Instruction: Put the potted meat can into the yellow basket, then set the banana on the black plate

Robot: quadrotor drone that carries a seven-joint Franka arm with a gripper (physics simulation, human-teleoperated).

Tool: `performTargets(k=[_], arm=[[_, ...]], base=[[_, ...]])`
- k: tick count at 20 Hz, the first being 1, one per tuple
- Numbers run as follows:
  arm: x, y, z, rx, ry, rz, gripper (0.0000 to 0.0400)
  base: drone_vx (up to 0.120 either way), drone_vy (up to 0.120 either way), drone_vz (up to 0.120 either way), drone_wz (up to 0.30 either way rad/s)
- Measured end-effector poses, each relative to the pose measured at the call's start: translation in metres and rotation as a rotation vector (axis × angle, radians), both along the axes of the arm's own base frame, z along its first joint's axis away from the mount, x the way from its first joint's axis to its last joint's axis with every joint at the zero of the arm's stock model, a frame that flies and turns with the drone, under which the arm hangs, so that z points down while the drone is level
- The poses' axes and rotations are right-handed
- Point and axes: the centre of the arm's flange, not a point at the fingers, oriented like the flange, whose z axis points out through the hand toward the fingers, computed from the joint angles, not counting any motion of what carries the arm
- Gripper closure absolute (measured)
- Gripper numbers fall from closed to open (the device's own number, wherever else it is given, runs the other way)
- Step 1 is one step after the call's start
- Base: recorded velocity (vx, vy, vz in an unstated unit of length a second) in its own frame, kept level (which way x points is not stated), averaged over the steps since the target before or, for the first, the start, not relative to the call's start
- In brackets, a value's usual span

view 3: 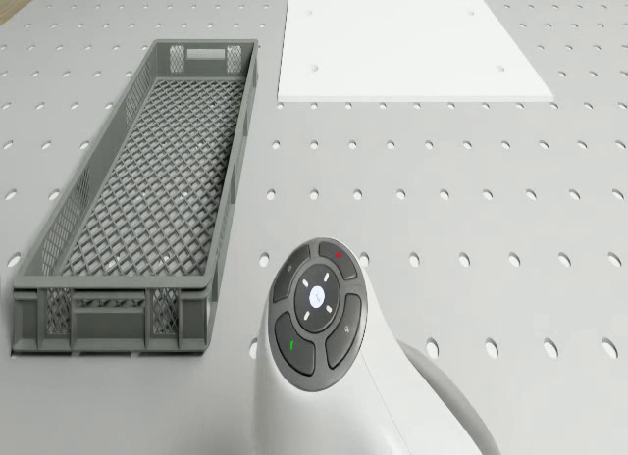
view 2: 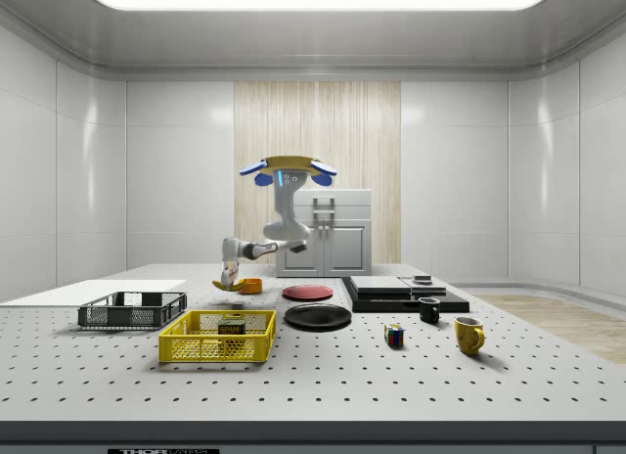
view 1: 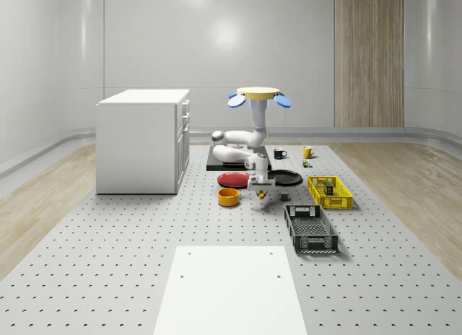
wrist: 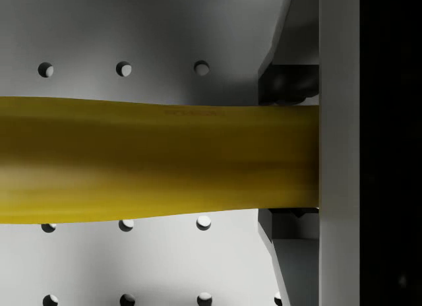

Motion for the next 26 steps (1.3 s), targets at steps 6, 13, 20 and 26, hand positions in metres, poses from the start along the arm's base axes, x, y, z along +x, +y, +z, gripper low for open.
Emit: performTargets(k=[6, 13, 20, 26], arm=[[0.0, 0.0, -0.009, 0.0, 0.0, -0.001, 0.0199], [0.0, 0.0, -0.012, 0.0, 0.0, -0.001, 0.0199], [0.0, 0.0, -0.013, -0.001, 0.0, -0.001, 0.0199], [0.0, 0.0, -0.013, -0.001, 0.0, -0.001, 0.0199]], base=[[-0.08, 0.093, 0.06, 0.0], [-0.12, 0.12, 0.0, 0.0], [-0.12, 0.12, 0.0, 0.0], [-0.12, 0.12, 0.0, 0.0]])
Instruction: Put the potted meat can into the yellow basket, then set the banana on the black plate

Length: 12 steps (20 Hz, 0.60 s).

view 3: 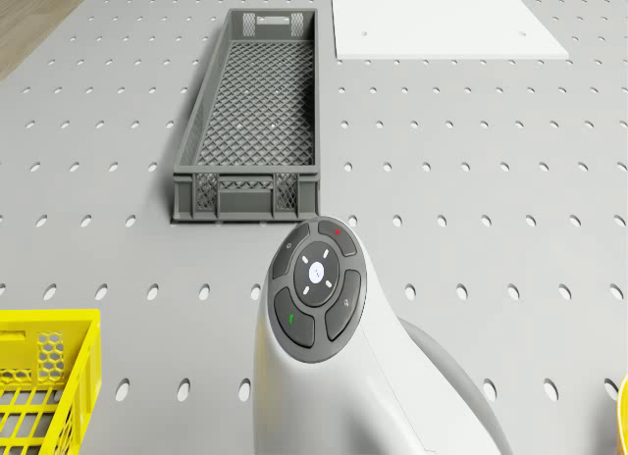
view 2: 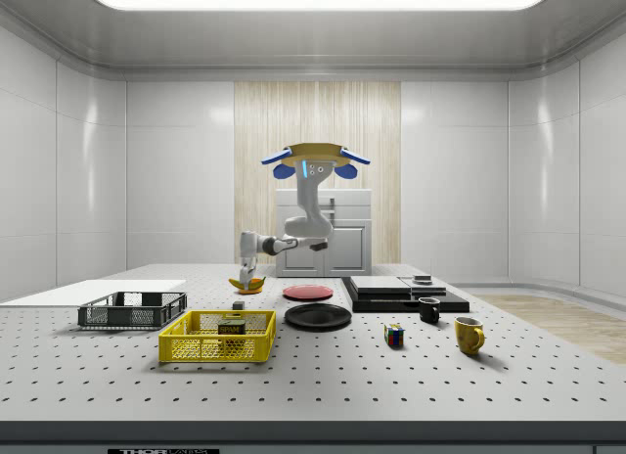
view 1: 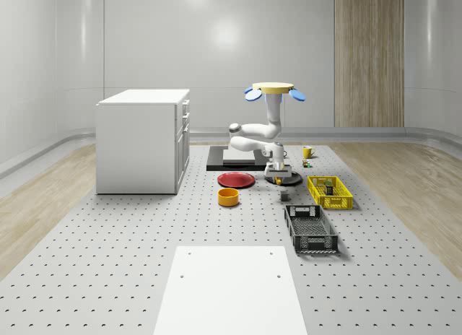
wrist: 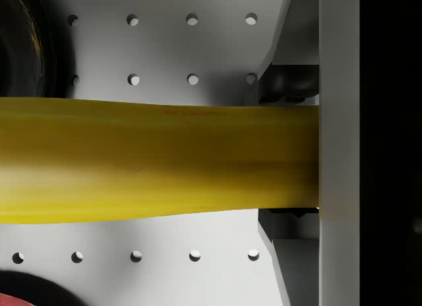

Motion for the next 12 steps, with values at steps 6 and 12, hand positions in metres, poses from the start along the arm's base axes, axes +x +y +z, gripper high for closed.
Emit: performTargets(k=[6, 12], arm=[[0.0, 0.0, 0.0, 0.0, 0.0, 0.0, 0.0199], [0.0, 0.0, 0.0, 0.0, 0.0, 0.0, 0.0199]], base=[[-0.12, 0.12, 0.0, 0.0], [-0.12, 0.12, 0.0, 0.0]])
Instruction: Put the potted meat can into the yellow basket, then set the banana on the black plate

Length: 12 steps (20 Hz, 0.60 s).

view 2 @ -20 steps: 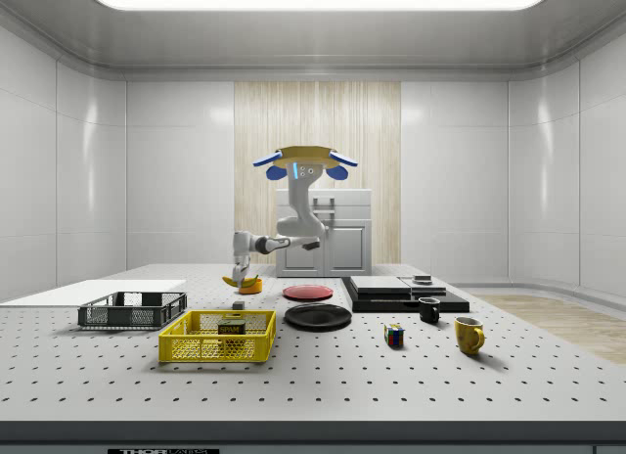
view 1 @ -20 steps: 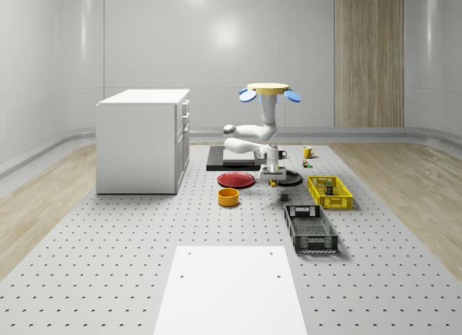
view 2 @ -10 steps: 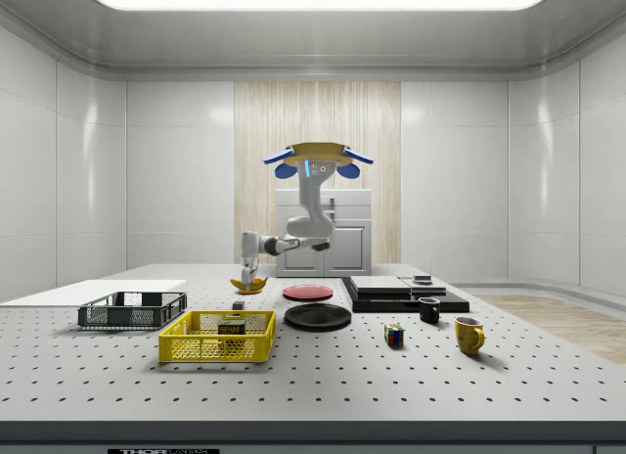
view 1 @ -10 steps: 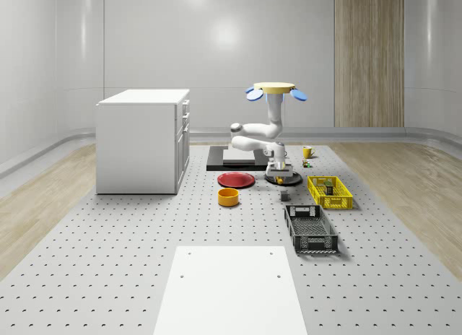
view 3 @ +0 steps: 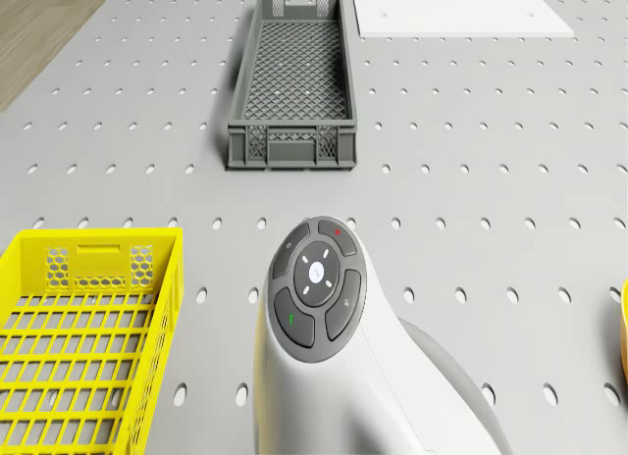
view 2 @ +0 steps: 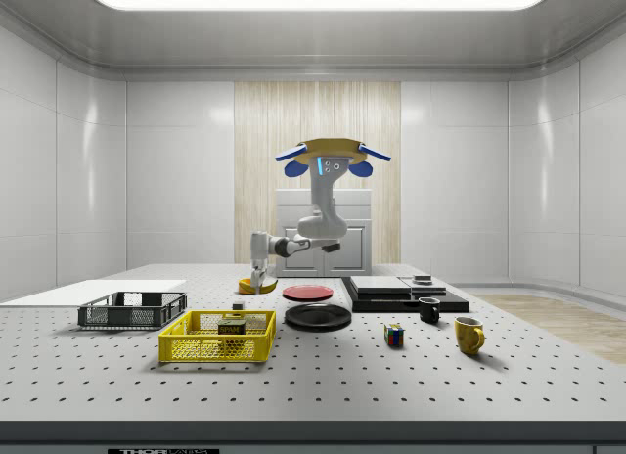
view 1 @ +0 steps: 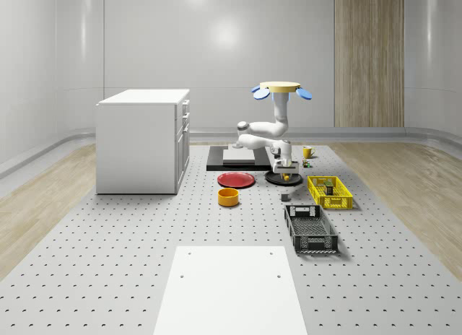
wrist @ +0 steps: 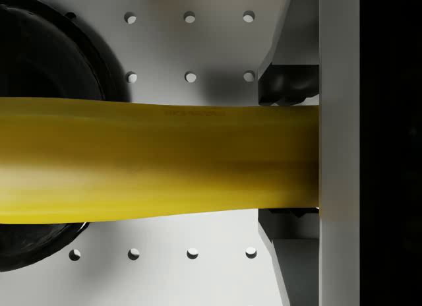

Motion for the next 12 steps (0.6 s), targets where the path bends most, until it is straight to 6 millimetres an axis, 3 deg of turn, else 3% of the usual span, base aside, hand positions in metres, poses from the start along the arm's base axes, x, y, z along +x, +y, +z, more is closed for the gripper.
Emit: performTargets(k=[3, 12], arm=[[0.0, 0.0, 0.0, 0.0, 0.0, 0.0, 0.0199], [0.0, 0.0, 0.0, 0.0, 0.0, 0.0, 0.0199]], base=[[-0.12, 0.093, 0.0, 0.0], [-0.12, 0.0, 0.0, 0.0]])
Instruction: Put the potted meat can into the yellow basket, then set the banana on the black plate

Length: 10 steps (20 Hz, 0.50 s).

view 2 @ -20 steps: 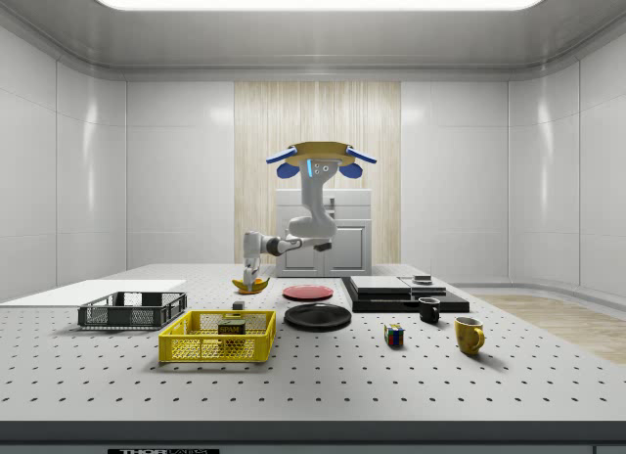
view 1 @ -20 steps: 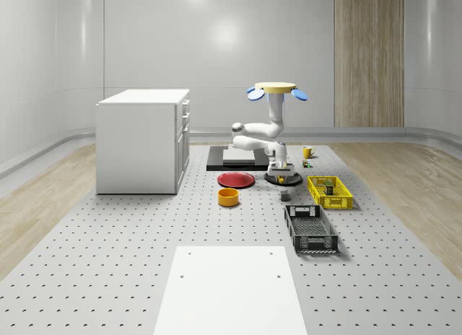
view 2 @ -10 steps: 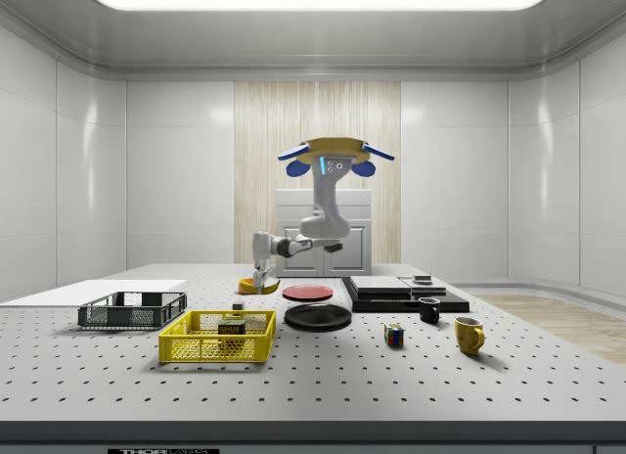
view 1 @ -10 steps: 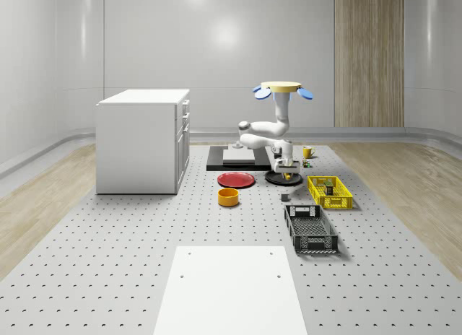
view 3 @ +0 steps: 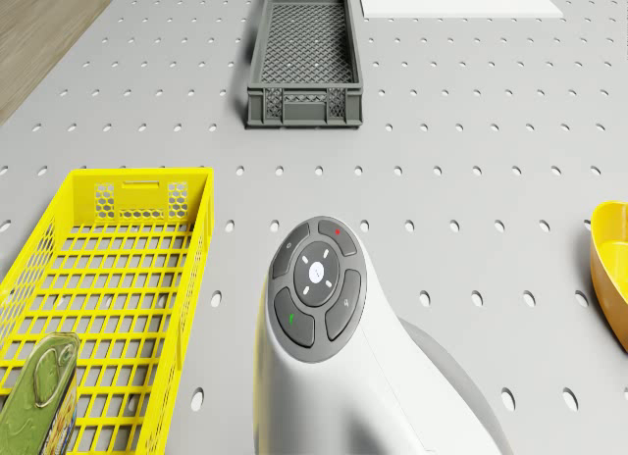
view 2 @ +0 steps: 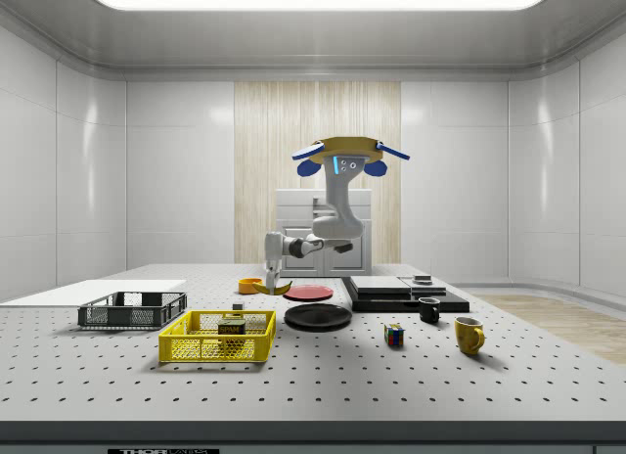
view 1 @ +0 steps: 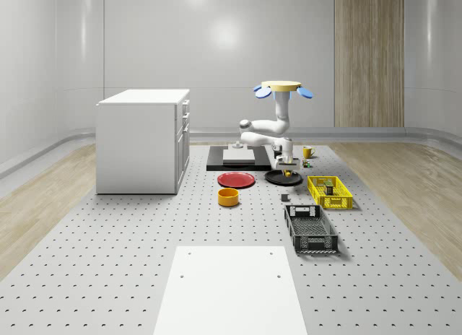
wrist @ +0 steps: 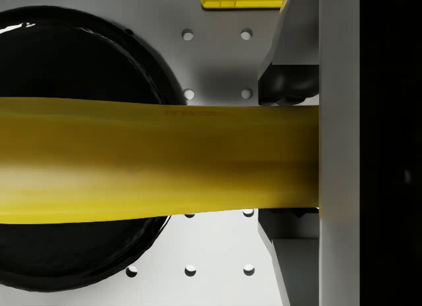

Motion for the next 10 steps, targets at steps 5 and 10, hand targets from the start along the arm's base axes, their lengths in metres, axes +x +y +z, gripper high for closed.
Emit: performTargets(k=[5, 10], arm=[[0.0, 0.0, 0.0, 0.0, 0.0, 0.0, 0.0199], [0.0, 0.0, 0.0, 0.0, 0.0, 0.0, 0.0199]], base=[[-0.12, 0.0, 0.0, 0.0], [-0.12, 0.0, -0.048, 0.0]])
